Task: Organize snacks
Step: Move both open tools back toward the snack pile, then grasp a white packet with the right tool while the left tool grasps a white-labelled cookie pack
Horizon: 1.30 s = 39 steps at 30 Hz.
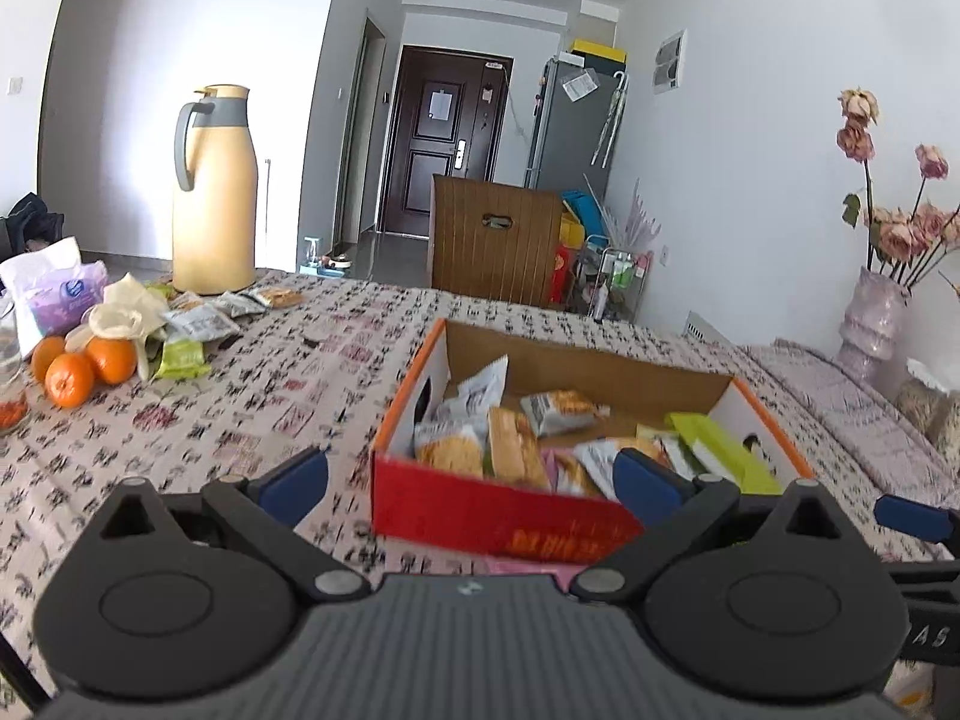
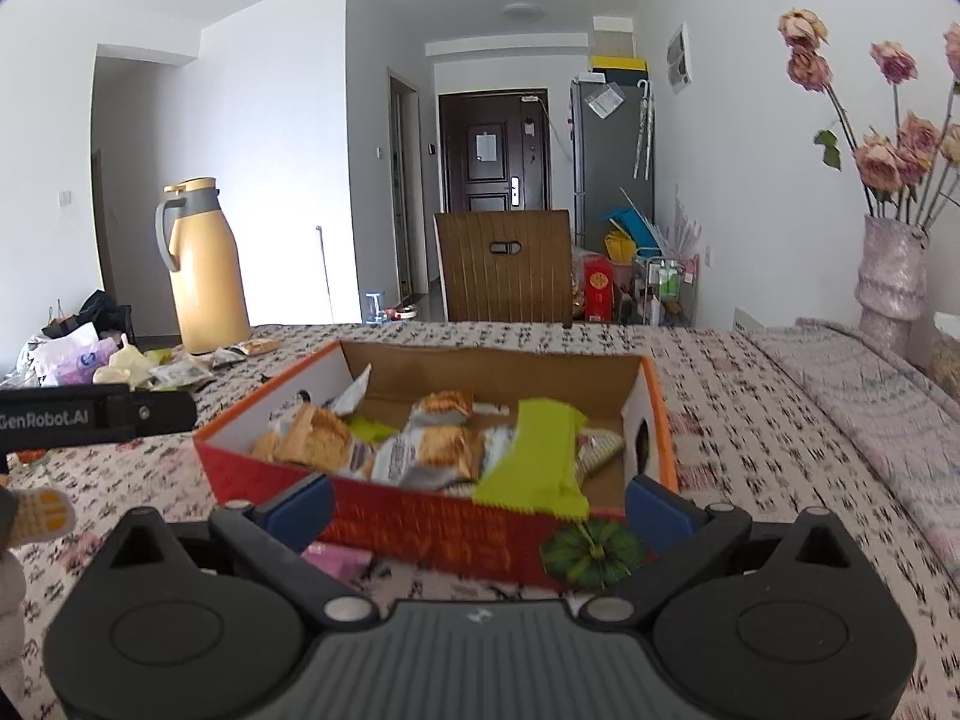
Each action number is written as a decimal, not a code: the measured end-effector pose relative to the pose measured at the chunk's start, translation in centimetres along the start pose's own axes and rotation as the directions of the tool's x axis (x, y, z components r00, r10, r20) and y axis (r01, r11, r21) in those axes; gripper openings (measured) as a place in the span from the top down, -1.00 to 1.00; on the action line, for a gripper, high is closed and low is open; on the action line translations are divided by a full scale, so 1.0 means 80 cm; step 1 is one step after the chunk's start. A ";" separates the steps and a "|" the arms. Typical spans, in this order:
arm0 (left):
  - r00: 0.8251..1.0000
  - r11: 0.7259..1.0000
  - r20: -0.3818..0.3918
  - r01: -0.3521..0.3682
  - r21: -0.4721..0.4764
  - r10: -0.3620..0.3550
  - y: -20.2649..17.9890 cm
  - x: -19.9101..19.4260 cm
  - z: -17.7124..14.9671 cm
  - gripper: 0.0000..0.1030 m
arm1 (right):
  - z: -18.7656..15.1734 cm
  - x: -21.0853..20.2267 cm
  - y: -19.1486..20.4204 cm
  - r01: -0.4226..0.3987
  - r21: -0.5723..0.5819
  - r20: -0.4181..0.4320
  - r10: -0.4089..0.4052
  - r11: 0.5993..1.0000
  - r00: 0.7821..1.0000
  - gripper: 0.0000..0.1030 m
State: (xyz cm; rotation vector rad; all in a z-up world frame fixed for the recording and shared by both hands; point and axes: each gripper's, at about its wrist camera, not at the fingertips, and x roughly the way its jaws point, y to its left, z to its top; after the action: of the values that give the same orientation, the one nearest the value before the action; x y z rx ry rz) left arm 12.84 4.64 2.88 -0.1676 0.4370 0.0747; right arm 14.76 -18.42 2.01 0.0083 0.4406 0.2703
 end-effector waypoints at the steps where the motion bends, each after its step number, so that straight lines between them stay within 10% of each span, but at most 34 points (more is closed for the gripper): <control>1: 1.000 1.000 -0.005 -0.003 0.004 0.003 0.000 -0.002 -0.004 -1.00 | -0.006 -0.004 -0.003 0.001 0.004 -0.005 -0.001 1.000 1.000 -1.00; 27: 0.992 1.000 -0.123 0.003 0.029 0.001 -0.008 -0.012 -0.063 -1.00 | -0.071 0.002 -0.050 0.073 0.026 -0.171 -0.068 0.997 0.983 -0.99; 32: 0.991 0.999 -0.132 -0.014 0.037 0.019 -0.008 -0.007 -0.063 -1.00 | -0.066 0.035 -0.051 0.091 0.009 -0.224 -0.087 0.996 0.971 -0.48; 39: 0.988 0.999 -0.153 -0.014 0.049 0.022 -0.013 0.000 -0.065 -1.00 | -0.072 0.060 -0.056 0.106 0.022 -0.287 -0.096 0.994 0.953 -0.25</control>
State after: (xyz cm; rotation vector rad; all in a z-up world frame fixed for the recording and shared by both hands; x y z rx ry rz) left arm 10.85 2.67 -1.58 -0.1228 0.5936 0.0692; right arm 17.64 -21.74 -5.55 -0.0173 0.7315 0.1620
